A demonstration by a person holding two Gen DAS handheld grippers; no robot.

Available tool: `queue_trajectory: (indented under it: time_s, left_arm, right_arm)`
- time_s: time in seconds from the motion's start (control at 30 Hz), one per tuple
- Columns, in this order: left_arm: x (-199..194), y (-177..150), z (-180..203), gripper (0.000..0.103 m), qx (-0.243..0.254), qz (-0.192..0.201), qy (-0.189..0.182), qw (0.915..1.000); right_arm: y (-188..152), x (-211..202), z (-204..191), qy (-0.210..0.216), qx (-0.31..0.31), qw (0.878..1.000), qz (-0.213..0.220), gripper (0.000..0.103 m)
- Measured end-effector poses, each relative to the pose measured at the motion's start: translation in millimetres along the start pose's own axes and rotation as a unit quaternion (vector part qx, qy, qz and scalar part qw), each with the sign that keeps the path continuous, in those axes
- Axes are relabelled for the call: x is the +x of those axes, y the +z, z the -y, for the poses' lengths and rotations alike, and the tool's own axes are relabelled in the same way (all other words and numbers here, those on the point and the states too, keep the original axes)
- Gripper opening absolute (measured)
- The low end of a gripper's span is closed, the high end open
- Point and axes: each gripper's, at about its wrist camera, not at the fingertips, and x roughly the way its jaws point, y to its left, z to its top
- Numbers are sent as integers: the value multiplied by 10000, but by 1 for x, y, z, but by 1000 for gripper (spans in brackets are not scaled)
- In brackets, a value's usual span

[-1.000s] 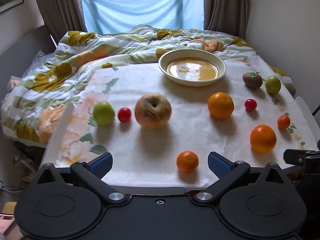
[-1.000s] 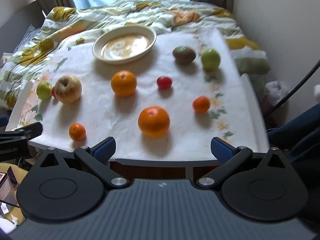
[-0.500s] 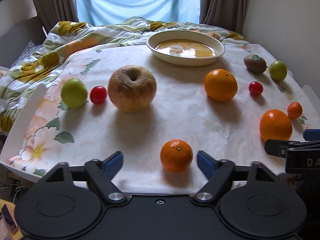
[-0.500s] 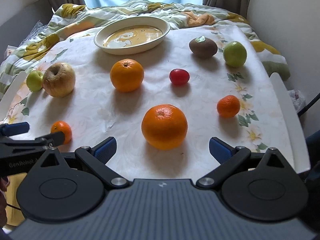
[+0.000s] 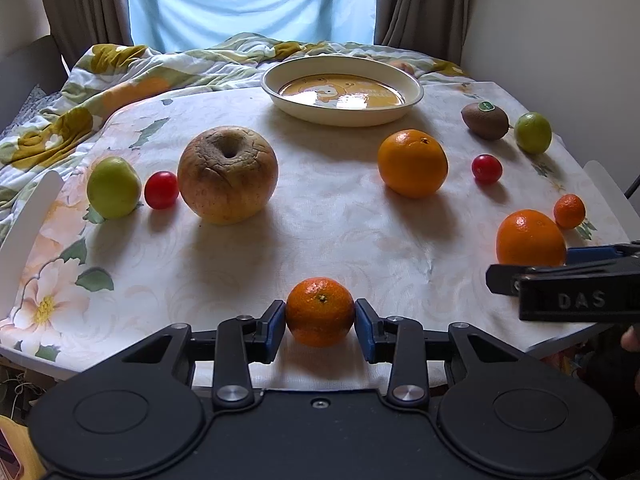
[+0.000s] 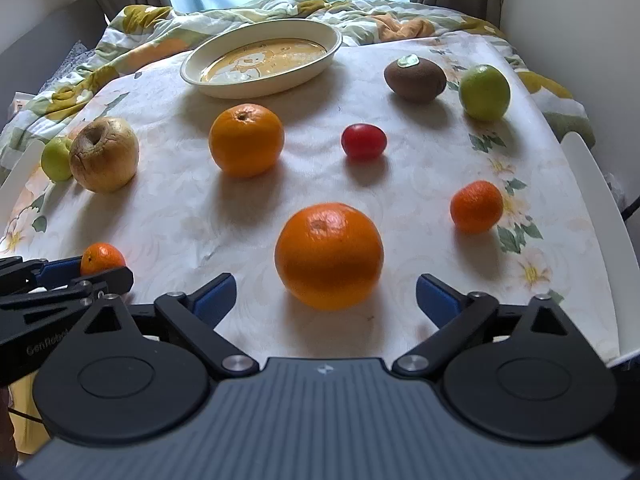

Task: Organize fruits
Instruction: 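Close the left tool on the small tangerine while the right tool approaches the large orange, then close the right tool on the large orange while the left tool lifts the tangerine, then lower the tangerine into the white bowl and open the left tool while the right tool carries the orange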

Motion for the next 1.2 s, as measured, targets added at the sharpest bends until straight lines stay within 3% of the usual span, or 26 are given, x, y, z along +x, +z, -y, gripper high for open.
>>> queue_trajectory:
  time_s: [0.3, 0.37, 0.4, 0.77, 1.2]
  left_arm:
    - [-3, -2, -3, 41, -5, -10, 18, 10000]
    - [-5, -2, -3, 41, -16, 15, 10, 10000]
    - [-7, -2, -3, 41, -19, 28, 7, 10000]
    - [-42, 25, -2, 41, -150, 307, 113, 9994]
    - [-78, 108, -4, 41, -287, 674, 342, 9967]
  right_arm:
    - [9, 10, -4, -49, -129, 9999, 18, 93]
    - [11, 12, -6, -90, -237, 9997, 12, 77]
    - [12, 12, -7, -144, -324, 9994, 23, 75]
    - [34, -12, -1, 115, -348, 9991, 202, 74]
    - [93, -68, 8, 294, -603, 9961, 572, 74]
